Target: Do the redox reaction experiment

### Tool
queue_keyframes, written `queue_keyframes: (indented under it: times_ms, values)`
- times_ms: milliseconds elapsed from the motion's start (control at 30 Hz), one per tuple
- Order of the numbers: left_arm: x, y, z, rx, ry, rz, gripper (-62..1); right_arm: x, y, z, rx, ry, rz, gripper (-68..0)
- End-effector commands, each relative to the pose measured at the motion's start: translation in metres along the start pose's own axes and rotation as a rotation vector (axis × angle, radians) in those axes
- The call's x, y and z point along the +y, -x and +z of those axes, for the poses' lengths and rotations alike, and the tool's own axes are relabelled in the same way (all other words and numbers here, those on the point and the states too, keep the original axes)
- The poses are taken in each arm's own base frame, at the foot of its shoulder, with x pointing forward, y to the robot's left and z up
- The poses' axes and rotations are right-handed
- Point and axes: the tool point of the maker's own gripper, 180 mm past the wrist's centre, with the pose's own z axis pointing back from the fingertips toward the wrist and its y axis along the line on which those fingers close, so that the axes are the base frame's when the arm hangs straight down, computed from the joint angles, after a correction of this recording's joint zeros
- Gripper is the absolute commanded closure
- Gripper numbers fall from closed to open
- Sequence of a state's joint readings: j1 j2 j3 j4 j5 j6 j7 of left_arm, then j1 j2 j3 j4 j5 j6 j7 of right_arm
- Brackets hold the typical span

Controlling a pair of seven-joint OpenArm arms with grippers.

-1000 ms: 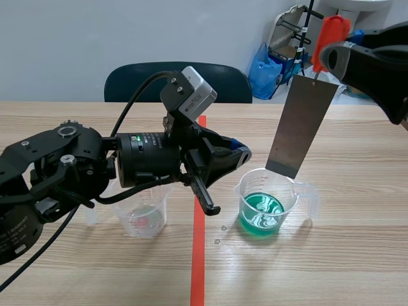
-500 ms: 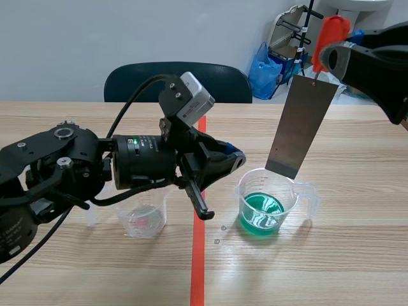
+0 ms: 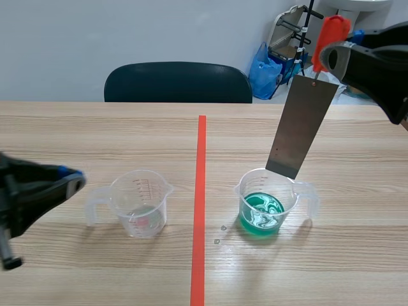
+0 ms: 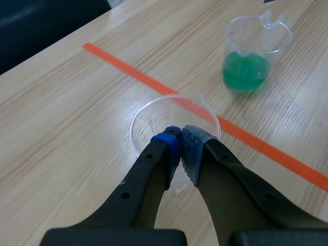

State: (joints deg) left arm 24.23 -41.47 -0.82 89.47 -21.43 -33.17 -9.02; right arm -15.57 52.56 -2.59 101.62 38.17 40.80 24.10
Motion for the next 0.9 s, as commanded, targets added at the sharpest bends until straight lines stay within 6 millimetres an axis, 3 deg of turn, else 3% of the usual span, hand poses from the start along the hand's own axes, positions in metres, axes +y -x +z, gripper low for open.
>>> queue_keyframes:
  times_ms: [0, 100, 233, 400, 533, 633, 700, 800, 867]
  values:
    - [-0.006, 0.014, 0.019, 0.001, -0.030, 0.065, -2.7, -0.006, -0.013, 0.000, -0.043, 0.010, 0.019, -2.0]
    - [-0.006, 0.029, 0.062, 0.013, -0.118, 0.119, -3.0, -0.006, -0.013, 0.000, -0.043, 0.010, 0.019, -2.0]
    - [-0.021, 0.050, 0.113, 0.084, -0.195, 0.106, -3.1, -0.006, -0.013, 0.000, -0.043, 0.010, 0.019, -2.0]
    - [-0.056, 0.068, 0.157, 0.176, -0.223, 0.095, -3.1, -0.006, -0.013, 0.000, -0.043, 0.010, 0.019, -2.0]
    - [-0.080, 0.070, 0.182, 0.199, -0.254, 0.059, -3.5, -0.006, -0.013, 0.000, -0.043, 0.010, 0.019, -2.0]
    - [-0.089, 0.069, 0.194, 0.203, -0.279, -0.021, -13.5, -0.006, -0.013, 0.000, -0.043, 0.010, 0.019, -2.0]
    - [-0.089, 0.070, 0.198, 0.216, -0.311, -0.055, -27.0, -0.006, -0.013, 0.000, -0.043, 0.010, 0.019, -2.0]
    - [-0.086, 0.070, 0.203, 0.226, -0.363, -0.085, -53.4, -0.006, -0.013, 0.000, -0.043, 0.010, 0.019, -2.0]
    - [-0.084, 0.069, 0.204, 0.216, -0.397, -0.075, -62.3, -0.006, -0.013, 0.000, -0.043, 0.010, 0.019, -2.0]
